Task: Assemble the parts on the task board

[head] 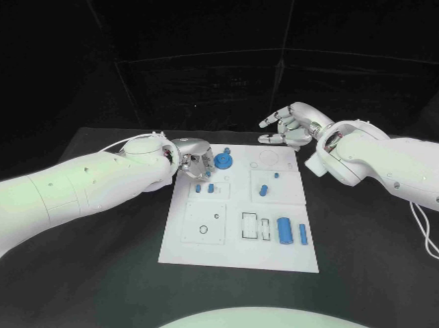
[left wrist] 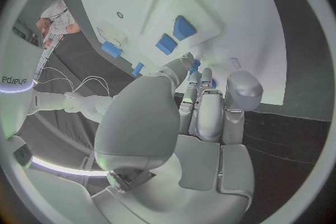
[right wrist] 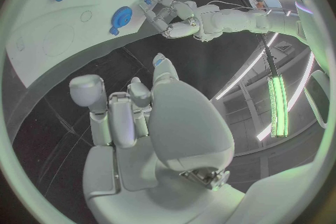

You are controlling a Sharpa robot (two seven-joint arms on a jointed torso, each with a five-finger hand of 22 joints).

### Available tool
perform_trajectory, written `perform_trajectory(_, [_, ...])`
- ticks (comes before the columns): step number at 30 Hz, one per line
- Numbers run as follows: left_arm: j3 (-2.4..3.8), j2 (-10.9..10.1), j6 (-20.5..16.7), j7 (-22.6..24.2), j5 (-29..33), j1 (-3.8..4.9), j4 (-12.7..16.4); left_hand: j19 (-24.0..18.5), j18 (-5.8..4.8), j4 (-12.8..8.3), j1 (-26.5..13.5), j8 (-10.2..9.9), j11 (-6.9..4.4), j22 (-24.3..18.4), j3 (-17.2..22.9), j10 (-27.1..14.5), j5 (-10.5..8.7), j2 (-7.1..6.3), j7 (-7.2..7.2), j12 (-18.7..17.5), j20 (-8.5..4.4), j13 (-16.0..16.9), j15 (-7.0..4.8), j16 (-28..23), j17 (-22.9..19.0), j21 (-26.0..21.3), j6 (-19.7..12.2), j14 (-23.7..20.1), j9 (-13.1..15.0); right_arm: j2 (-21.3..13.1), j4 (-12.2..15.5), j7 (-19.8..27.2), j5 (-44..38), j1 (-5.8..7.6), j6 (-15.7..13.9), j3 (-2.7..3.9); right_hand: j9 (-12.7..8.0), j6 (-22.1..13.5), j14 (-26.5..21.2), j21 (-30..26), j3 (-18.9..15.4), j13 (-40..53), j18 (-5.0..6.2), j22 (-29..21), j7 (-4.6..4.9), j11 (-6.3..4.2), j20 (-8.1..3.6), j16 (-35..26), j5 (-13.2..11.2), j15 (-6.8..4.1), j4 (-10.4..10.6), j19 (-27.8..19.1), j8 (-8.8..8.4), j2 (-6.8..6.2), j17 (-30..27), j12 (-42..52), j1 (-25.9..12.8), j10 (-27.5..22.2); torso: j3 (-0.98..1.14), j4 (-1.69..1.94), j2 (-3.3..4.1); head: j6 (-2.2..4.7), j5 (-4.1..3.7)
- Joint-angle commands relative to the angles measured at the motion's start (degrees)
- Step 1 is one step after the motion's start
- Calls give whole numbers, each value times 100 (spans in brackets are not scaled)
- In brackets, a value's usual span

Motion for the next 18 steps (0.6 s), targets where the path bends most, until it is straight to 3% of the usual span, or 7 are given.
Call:
perform_trajectory(1, [5, -71, -149, 84, 226, 6, 62, -62, -21, -16, -43, -81, 12, -91, -60, -81, 29, -39, 8, -48, 5, -3, 62, -4, -20, -112, -125, 68, -47, -15, -38, -30, -14, 10, 46, 3, 3, -23, 196, -91, -19, -487, 97, -129, -4, -6, -17, -52, -10, -33, -5, -92, 51, 91, -51, -466, 50, -402, -2, 5, -6, 1, -9])
perform_trajectory(5, [13, -272, -266, 162, 525, 7, 224, -110, 8, -46, -47, -107, 41, -219, -159, -242, 27, -57, 12, -123, 24, -7, 81, -10, -56, -266, -264, 63, -110, -54, -92, -151, -203, 10, 180, 3, 18, 196, 107, -361, 19, -1894, 176, -521, -66, -55, -78, -288, -70, -73, -41, -248, 168, 167, -323, -1882, 280, -1199, -6, 8, -8, 6, -23])
perform_trajectory(11, [90, -664, -439, 356, 1463, 24, 508, -141, 30, -40, -81, -91, 56, -317, -275, -337, 24, -52, 29, -153, 36, -5, 91, -28, -106, -384, -274, 51, -135, -157, -111, -439, -972, 9, 495, 2, 18, 730, 118, -475, 246, -2955, 168, -646, -150, -156, -159, -536, -415, -178, -150, -164, 256, 224, -604, -3127, 831, -1115, 1, 14, -6, 27, -44])
perform_trajectory(16, [115, -944, -774, 759, 2822, 42, 661, -157, 49, 13, -113, -21, 26, -401, -330, -25, 34, 84, 65, 37, 28, 59, 73, -39, -142, -491, -120, 37, -132, -258, -54, -661, -1829, -3, 650, -1, -8, 984, 182, -379, 415, -3677, 138, -472, -189, -154, -178, -528, -592, -189, -134, 4, 179, 188, -570, -4000, 1051, -818, -4, 8, -5, 53, -63])
perform_trajectory(18, [118, -1069, -957, 1061, 3804, 46, 749, -262, 98, 39, -114, 40, 10, -617, -304, 155, 38, 153, 71, 135, 19, 86, 61, -115, -285, -741, 9, -21, -120, -327, 22, -788, -2313, -37, 705, -5, -4, 1091, 195, -352, 460, -3896, 124, -419, -201, -155, -168, -521, -639, -186, -103, 43, 158, 168, -555, -4292, 1075, -752, -1, -1, -8, 64, -83])
